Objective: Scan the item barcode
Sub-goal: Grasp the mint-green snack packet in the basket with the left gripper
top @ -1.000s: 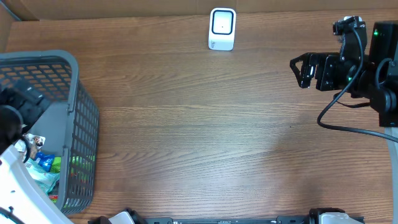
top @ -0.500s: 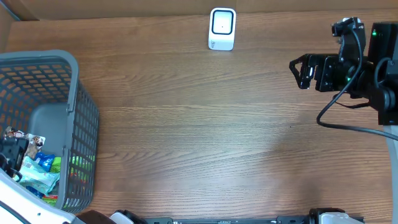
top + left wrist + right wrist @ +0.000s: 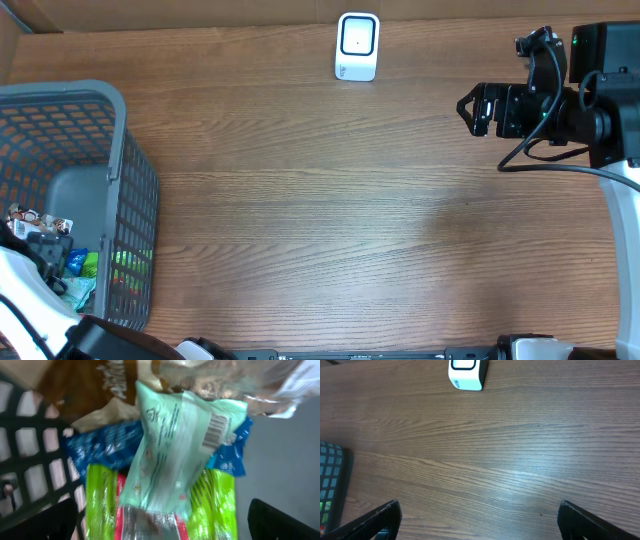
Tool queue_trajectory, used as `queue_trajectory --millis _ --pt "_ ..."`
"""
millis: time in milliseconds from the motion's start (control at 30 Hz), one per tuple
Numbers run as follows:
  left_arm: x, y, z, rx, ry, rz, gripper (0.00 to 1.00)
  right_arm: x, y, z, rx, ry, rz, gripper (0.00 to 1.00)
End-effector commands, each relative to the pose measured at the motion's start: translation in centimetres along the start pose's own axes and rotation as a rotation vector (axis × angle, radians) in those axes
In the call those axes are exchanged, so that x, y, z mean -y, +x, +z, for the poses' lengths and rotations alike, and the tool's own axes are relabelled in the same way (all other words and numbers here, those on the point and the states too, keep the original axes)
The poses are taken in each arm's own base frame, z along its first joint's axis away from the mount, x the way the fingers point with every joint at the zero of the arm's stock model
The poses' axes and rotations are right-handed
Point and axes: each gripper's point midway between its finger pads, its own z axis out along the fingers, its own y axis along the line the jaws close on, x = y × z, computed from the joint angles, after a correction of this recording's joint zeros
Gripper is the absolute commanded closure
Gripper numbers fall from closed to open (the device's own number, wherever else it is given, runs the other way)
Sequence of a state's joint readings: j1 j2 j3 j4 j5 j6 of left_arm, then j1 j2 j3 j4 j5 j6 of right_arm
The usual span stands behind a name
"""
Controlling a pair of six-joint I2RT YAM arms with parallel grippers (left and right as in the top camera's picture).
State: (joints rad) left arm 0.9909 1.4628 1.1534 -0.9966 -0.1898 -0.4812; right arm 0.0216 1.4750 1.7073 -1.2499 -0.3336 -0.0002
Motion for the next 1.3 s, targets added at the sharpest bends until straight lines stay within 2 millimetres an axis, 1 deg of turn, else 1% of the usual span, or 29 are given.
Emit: queue_trajectory --millis 0,200,233,333,367,400,433,467,500,600,633,700,767,800,833,900,933,967,1000,1100,1133,1200,1233,1267 --pt "-0.5 0.5 2.4 -0.003 -0.036 0.089 0.00 -0.5 -0.7 -0.5 0.021 -0.010 -0.018 0.00" --pt "0.4 0.3 5.4 -0.013 -0.031 0.147 0.02 -0.5 -0.7 -0.5 0.022 -0.010 -0.019 0.00" --pt "0.6 0.4 6.1 -0.026 -0.034 0.150 0.05 -0.5 -0.7 -0.5 0.022 -0.009 -0.021 0.00" --pt "0.7 0.7 7.2 -0.049 -0.043 0.155 0.21 -0.5 -0.7 -0.5 0.022 -0.009 -0.021 0.00" --pt "0.8 0.8 7.5 -0.055 -0.044 0.156 0.29 -0.5 -0.7 -0.5 0.022 -0.009 -0.021 0.00" --pt "0.9 0.9 7.7 -0.064 -0.037 0.156 0.41 -0.5 -0.7 -0.5 0.022 -0.009 -0.021 0.00" --pt "1.4 1.0 7.9 -0.072 -0.013 0.155 0.55 -0.5 -0.7 -0.5 0.022 -0.009 -0.021 0.00" --pt "2.3 1.3 7.8 -0.086 0.042 0.152 0.73 -0.5 -0.7 -0.5 0.022 -0.009 -0.021 0.00" --pt "3.0 1.4 7.6 -0.094 0.077 0.150 0.82 -0.5 -0.7 -0.5 0.022 -0.009 -0.021 0.00" --pt "4.4 1.2 6.9 -0.110 0.153 0.147 0.94 -0.5 -0.7 -0.5 0.022 -0.009 -0.021 0.00" --pt "5.1 1.0 6.0 -0.120 0.191 0.145 0.95 -0.5 -0.7 -0.5 0.022 -0.009 -0.021 0.00" --pt "6.5 0.6 4.7 -0.125 0.274 0.163 0.93 -0.5 -0.7 -0.5 0.022 -0.009 -0.021 0.00" --pt "9.1 0.2 2.6 -0.126 0.431 0.222 0.93 -0.5 -0.7 -0.5 0.023 -0.009 -0.022 0.00" --pt "10.9 -0.1 0.9 -0.122 0.542 0.255 0.93 -0.5 -0.7 -0.5 0.024 -0.009 -0.022 0.00" --pt "12.9 -0.5 -1.7 -0.119 0.688 0.291 0.96 -0.5 -0.7 -0.5 0.024 -0.009 -0.022 0.00" --pt "15.0 -1.1 -5.5 -0.109 0.857 0.322 0.96 -0.5 -0.7 -0.5 0.023 -0.009 -0.022 0.00" --pt "16.4 -1.7 -9.2 -0.092 0.977 0.348 0.96 -0.5 -0.7 -0.5 0.023 -0.009 -0.022 0.00" --pt "16.9 -2.0 -11.1 -0.078 1.025 0.366 0.96 -0.5 -0.7 -0.5 0.023 -0.009 -0.022 0.00" --pt "17.5 -2.2 -13.5 -0.055 1.072 0.393 0.96 -0.5 -0.7 -0.5 0.023 -0.009 -0.022 0.00" --pt "18.4 -2.2 -18.9 0.022 1.124 0.474 0.96 -0.5 -0.7 -0.5 0.022 -0.009 -0.021 0.00" --pt "19.0 -1.5 -23.1 0.100 1.157 0.557 0.96 -0.5 -0.7 -0.5 0.022 -0.009 -0.021 0.00" --pt "19.5 -0.3 -27.4 0.190 1.181 0.644 0.96 -0.5 -0.7 -0.5 0.022 -0.010 -0.021 0.00" --pt "19.7 0.4 -29.3 0.237 1.191 0.689 0.96 -0.5 -0.7 -0.5 0.022 -0.010 -0.021 0.00" --pt "20.0 1.2 -30.8 0.277 1.195 0.730 0.96 -0.5 -0.7 -0.5 0.021 -0.009 -0.021 0.00"
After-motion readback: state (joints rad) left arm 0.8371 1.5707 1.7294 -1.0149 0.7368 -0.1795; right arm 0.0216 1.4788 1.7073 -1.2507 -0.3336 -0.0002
